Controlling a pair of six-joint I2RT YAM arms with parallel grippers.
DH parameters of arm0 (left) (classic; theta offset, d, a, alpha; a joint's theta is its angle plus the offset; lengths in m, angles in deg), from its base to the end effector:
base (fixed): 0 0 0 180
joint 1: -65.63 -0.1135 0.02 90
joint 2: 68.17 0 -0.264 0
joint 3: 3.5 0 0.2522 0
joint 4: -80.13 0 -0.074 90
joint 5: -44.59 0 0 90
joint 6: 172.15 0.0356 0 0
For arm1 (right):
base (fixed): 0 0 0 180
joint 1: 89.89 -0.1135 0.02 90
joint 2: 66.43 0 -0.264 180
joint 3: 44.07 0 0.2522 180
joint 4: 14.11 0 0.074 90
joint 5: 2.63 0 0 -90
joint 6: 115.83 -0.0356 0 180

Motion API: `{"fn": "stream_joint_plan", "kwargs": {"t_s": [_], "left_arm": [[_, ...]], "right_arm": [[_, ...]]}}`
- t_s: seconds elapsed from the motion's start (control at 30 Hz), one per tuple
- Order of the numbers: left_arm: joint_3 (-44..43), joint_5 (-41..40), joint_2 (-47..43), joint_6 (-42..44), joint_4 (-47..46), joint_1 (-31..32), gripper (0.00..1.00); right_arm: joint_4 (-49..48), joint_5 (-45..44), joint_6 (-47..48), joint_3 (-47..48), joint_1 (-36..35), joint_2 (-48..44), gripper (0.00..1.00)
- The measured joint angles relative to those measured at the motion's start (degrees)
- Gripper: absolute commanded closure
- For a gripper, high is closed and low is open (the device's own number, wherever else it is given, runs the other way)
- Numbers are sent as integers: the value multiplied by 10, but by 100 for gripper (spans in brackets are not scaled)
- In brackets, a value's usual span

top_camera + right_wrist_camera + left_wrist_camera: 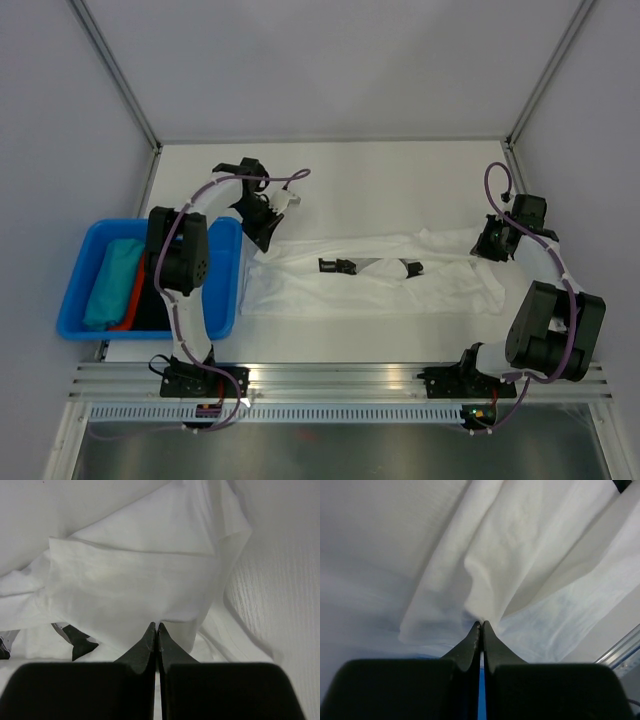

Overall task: Roll the t-shirts
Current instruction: Fold the tshirt

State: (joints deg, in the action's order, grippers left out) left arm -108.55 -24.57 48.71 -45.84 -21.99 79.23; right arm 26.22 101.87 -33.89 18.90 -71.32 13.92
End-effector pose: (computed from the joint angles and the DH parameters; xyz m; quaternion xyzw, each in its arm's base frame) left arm 0.3729 -0.1033 0.1900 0.4154 0.8915 -0.1768 0.0380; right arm 0.2629 -0.0789 0.2067 0.1853 0.9353 0.0954 0.2858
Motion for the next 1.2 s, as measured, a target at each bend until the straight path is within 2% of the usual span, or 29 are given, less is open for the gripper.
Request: {"fn": "stream_joint_plan", "kwargs": {"t_s": [0.17,0.27,0.73,0.87,1.0,1.03,1.07,1.2], "left_arm": [[117,6,-98,51,-65,10,98],[153,7,-130,82,-90,13,98],[176,13,-163,138,-164,12,98],[191,13,-173,159,-177,13,98],[206,11,-173,169,-180,14,98],[208,10,-173,170,-181,15,97],[210,7,-172,172,-181,16,98],[211,1,-171,174,-182,19,98]], "right_arm": [[2,-7,0,-4,0,-24,98],[3,-9,1,-7,0,-33,98],[13,-14,4,-9,0,-35,96],[14,-15,4,-10,0,-28,88],[15,-13,4,-9,0,17,78],[16,-13,4,-9,0,27,74],[18,-13,4,-9,1,38,63],[26,-13,6,-9,0,43,54]]}}
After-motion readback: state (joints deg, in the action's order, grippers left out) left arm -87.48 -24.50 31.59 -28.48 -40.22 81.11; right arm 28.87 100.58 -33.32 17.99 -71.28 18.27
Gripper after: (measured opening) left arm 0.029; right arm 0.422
